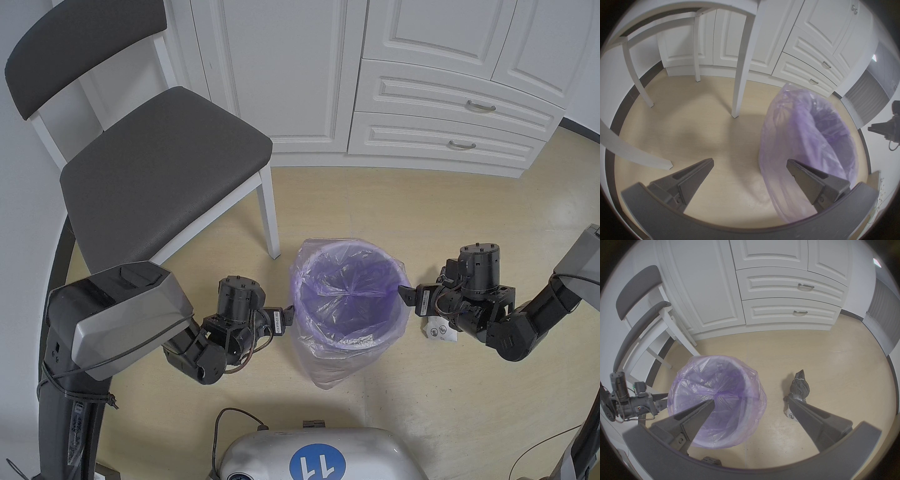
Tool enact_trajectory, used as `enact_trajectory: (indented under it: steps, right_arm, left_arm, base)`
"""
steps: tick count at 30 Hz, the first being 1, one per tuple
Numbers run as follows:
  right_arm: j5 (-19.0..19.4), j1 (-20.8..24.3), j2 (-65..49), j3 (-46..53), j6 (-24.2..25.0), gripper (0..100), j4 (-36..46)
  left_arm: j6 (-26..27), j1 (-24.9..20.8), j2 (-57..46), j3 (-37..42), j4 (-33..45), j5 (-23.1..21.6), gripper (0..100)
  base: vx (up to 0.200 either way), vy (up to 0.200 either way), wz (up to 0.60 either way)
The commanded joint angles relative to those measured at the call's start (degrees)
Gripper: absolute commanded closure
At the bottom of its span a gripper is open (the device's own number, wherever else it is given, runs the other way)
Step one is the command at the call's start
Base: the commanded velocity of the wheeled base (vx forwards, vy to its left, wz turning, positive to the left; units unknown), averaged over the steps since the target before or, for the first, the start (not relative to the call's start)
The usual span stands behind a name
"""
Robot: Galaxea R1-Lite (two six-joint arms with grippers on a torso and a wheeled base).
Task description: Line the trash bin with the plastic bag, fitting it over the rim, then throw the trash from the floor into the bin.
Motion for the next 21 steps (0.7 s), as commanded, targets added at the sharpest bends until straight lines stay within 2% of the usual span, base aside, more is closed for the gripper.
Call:
enact_trajectory:
  steps: [1,8,12,16,18,20,21]
  right_arm:
    - [0.83,-1.61,-0.73,-0.32,0.00,0,-0.05]
    - [1.70,-3.19,0.85,-1.03,0.00,0,0.04]
    - [1.70,-4.07,1.73,-1.55,0.00,0,0.04]
    - [2.50,-4.24,1.73,-1.47,0.00,0,0.13]
    - [3.11,-4.24,1.55,-1.12,-0.09,0,0.13]
    - [3.20,-4.24,1.38,-0.85,-0.18,0,0.13]
    - [3.20,-4.24,1.12,-0.59,-0.36,0,0.13]
  left_arm:
    - [0.23,2.24,6.14,-9.06,4.99,-0.52,0]
    - [2.07,4.62,11.41,-20.84,13.16,-0.69,0]
    - [3.65,6.81,12.82,-22.68,14.39,-0.78,0]
    - [4.18,7.60,11.85,-21.54,14.30,-0.87,0]
    - [6.82,8.13,9.57,-18.11,13.95,-1.92,0]
    - [9.89,8.48,7.55,-14.60,13.69,-4.03,0]
    - [14.99,9.45,4.38,-8.88,13.25,-8.86,0]
  base:
    - [0.000,0.000,0.00]
    - [0.000,0.000,0.00]
    - [0.000,0.000,0.00]
    - [0.000,0.000,0.00]
    - [0.000,0.000,0.00]
    - [0.000,0.000,0.00]
    - [0.000,0.000,0.00]
